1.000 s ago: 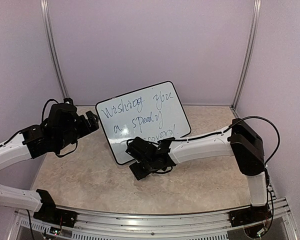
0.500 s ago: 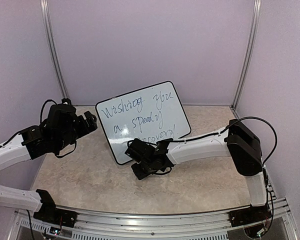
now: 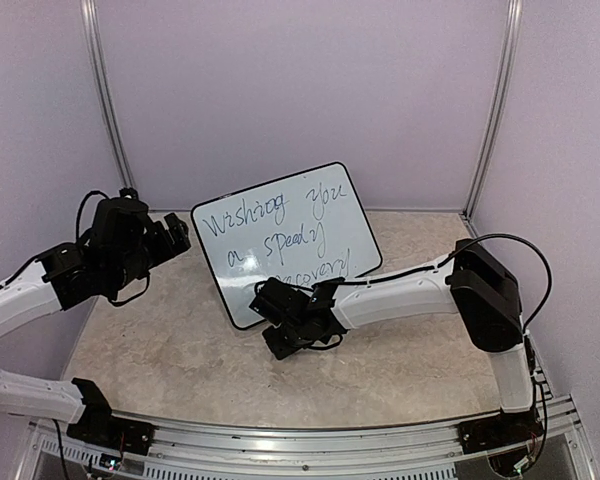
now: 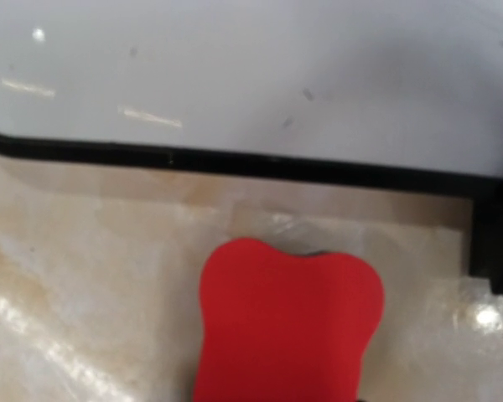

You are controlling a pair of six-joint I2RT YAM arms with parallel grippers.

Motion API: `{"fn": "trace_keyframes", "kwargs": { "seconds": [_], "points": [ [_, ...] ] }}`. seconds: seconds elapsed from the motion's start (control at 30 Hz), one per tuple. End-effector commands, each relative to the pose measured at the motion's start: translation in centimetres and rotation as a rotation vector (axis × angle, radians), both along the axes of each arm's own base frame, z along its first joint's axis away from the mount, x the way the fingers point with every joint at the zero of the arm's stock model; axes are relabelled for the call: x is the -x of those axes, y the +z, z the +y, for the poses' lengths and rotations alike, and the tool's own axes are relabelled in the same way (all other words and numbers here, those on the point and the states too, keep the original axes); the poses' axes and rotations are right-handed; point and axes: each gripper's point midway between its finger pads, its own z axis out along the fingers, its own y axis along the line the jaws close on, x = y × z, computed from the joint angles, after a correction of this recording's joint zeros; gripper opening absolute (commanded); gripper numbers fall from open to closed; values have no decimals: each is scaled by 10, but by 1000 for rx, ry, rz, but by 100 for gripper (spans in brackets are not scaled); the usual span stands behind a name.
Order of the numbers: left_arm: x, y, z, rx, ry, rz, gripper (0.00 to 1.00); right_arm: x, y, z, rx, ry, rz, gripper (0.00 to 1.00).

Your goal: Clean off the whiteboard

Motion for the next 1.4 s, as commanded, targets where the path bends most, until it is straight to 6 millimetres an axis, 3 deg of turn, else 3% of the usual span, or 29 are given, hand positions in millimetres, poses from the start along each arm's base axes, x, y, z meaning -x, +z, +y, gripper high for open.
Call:
{"fn": "trace_keyframes", "kwargs": {
  "seconds": [0.0, 0.17, 0.3, 0.47, 0.6, 0.77, 0.93, 1.1, 1.27, 1.37],
  "points": [
    [-4, 16, 0, 0, -8, -27, 99, -8, -8, -3, 19, -17, -10, 44],
    [-9, 13, 5, -2, 12, -16, 99, -10, -1, -4, 8, -21, -33, 32],
    [-20, 14, 12, 7, 10, 0, 99, -14, 20, -5, -16, -12, -87, 27],
    [-48, 22, 29, 80, -45, 26, 99, -17, 57, -3, -53, 33, -190, 27],
    [-73, 32, 40, 86, -87, 6, 99, -21, 107, -6, -101, 55, -301, 28],
    [-99, 38, 29, 126, -279, -58, 99, -36, 182, -8, -153, 74, -484, 29],
    [-122, 48, 25, 154, -406, -129, 99, -63, 238, -8, -155, 72, -624, 29],
    [-149, 56, 6, 134, -542, -132, 97, -86, 279, -10, -207, 68, -674, 30],
    [-171, 35, -7, 169, -602, -105, 89, -97, 306, -13, -241, 64, -714, 31],
    [-177, 16, -11, 195, -616, -73, 83, -101, 308, -13, -241, 80, -722, 32]
  ]
}}
